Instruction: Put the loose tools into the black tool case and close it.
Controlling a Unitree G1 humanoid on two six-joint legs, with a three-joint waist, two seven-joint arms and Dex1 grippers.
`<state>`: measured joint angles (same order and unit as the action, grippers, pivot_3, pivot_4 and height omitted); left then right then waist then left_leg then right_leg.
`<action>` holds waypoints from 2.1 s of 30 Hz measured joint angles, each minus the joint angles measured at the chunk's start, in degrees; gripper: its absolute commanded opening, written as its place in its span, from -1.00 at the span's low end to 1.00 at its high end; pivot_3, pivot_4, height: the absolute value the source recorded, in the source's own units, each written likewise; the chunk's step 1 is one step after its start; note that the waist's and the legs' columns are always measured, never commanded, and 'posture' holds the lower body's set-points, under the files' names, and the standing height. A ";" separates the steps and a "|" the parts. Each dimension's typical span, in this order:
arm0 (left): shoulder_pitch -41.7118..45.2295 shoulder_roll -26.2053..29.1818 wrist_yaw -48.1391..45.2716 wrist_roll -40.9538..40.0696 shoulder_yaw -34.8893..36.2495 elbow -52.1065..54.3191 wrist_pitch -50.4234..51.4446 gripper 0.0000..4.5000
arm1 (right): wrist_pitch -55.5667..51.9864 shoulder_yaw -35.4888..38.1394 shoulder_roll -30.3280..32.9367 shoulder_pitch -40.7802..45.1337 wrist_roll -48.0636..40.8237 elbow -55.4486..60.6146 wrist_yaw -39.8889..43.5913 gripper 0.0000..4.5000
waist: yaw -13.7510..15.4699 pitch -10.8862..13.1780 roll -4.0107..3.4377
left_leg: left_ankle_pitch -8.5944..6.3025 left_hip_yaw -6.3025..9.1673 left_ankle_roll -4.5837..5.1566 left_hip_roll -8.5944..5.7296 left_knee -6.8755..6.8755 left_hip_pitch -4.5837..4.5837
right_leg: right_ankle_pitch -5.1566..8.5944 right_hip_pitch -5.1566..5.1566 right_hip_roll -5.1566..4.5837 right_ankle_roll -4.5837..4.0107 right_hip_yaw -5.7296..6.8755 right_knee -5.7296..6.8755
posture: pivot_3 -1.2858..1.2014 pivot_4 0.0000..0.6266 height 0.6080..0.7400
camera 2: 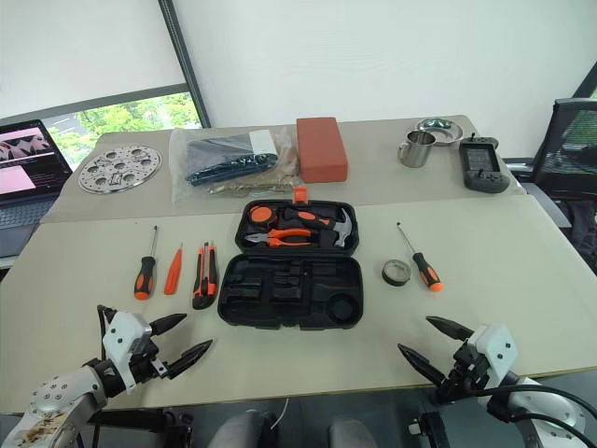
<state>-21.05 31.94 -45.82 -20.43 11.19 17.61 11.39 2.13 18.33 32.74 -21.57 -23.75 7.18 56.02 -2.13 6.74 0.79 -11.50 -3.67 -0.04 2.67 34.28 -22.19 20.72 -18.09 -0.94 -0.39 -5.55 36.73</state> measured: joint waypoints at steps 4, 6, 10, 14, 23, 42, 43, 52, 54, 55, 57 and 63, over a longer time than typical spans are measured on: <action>0.03 -0.03 -0.25 -0.52 0.01 0.00 0.07 0.98 | 0.00 0.00 0.00 0.02 0.00 0.00 0.01 1.00 | 0.01 0.00 0.00 | 0.00 0.00 0.00 0.00 0.00 0.00 | 0.00 0.00 0.00 0.00 0.00 0.00 | 0.03 -0.52 1.00; 0.12 -0.15 -0.40 -1.52 0.02 0.01 0.15 0.98 | 0.00 0.00 0.00 0.04 0.00 0.00 0.02 1.00 | 0.01 0.00 0.00 | 0.00 0.00 0.00 0.00 0.00 0.00 | 0.00 0.00 0.00 0.00 0.00 0.00 | 0.03 -0.52 1.00; 0.07 -0.16 -0.42 -2.20 0.02 0.01 0.16 0.98 | 0.01 0.00 0.00 0.06 0.00 0.00 0.04 1.00 | -0.01 0.00 0.00 | 0.00 0.00 0.00 0.00 0.00 0.00 | 0.00 0.00 0.01 0.00 -0.01 0.00 | 0.03 -0.52 1.00; -0.08 -0.16 -0.41 -2.38 0.02 0.01 0.16 0.98 | 0.01 0.00 0.00 0.02 0.00 -0.01 0.08 1.00 | 0.00 0.00 0.00 | 0.00 0.00 0.00 0.00 0.00 0.00 | 0.00 0.00 0.01 0.00 -0.01 0.00 | 0.03 -0.52 1.00; 0.35 -0.20 0.27 -4.46 1.29 1.30 0.82 0.98 | -0.32 0.00 0.01 1.02 -0.32 0.37 0.09 1.00 | -0.01 0.00 0.00 | 0.00 0.01 0.00 0.02 0.03 0.00 | 0.00 -0.01 0.03 0.00 -0.01 0.03 | 0.03 -0.52 1.00; 29.81 6.23 44.72 -20.41 19.00 5.06 50.30 0.98 | -18.43 -9.98 6.05 21.00 -15.22 24.76 -0.78 1.00 | 0.91 0.01 0.15 | -0.01 0.17 -0.02 0.14 0.37 -0.11 | 0.00 -0.05 0.41 0.04 0.07 0.23 | 0.03 -0.52 1.00; 29.13 6.21 45.43 -20.47 20.00 5.56 52.40 0.98 | -18.43 -10.19 6.06 20.72 -15.18 24.75 -0.61 1.00 | 0.91 0.01 0.15 | -0.01 0.16 -0.03 0.15 0.36 -0.08 | 0.00 -0.05 0.40 0.04 0.06 0.24 | 0.03 -0.52 1.00; 29.20 3.24 46.22 -19.04 13.84 4.79 60.19 0.98 | -18.42 -12.19 5.70 23.91 -14.62 24.86 -0.38 1.00 | 1.52 0.01 0.15 | 0.15 0.26 -0.30 0.16 0.34 0.00 | -0.02 -0.02 0.42 0.02 0.09 0.30 | 0.03 -0.52 1.00; 30.73 2.30 46.26 -17.07 12.02 2.29 59.47 0.98 | -18.40 -12.79 5.71 23.88 -13.89 24.87 -0.35 1.00 | 1.42 0.01 0.14 | 0.15 0.25 -0.29 0.16 0.33 -0.04 | -0.02 -0.06 0.44 0.02 0.07 0.29 | 0.03 -0.52 1.00; 31.39 1.75 46.24 -16.08 11.19 1.02 58.90 0.98 | -18.39 -12.87 5.70 23.89 -13.50 24.88 -0.43 1.00 | 1.43 0.01 0.15 | 0.15 0.25 -0.29 0.15 0.33 -0.07 | -0.02 -0.08 0.46 0.02 0.08 0.29 | 0.03 -0.52 1.00; 31.77 1.78 45.65 -14.45 9.50 -0.66 57.79 0.98 | -18.33 -12.87 5.69 23.94 -13.41 24.88 -0.93 1.00 | 1.23 0.01 0.15 | 0.15 0.23 -0.30 0.16 0.29 -0.07 | -0.02 -0.10 0.48 0.01 0.07 0.27 | 0.03 -0.52 1.00; 33.65 2.50 43.69 -9.36 7.08 -5.69 54.72 0.87 | -18.05 -12.85 5.40 24.12 -12.97 24.89 -1.59 1.00 | 1.29 0.00 0.14 | 0.19 0.23 -0.36 0.16 0.16 0.00 | -0.02 -0.10 0.47 0.02 0.05 0.26 | 0.03 -0.52 1.00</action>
<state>12.60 34.44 -2.14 -29.80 18.27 11.92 66.11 -15.92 5.48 38.14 2.56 -36.72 32.07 54.43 -0.83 6.74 0.93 -11.31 -3.45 -0.40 2.83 34.44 -22.19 20.70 -18.19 -0.47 -0.37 -5.50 36.99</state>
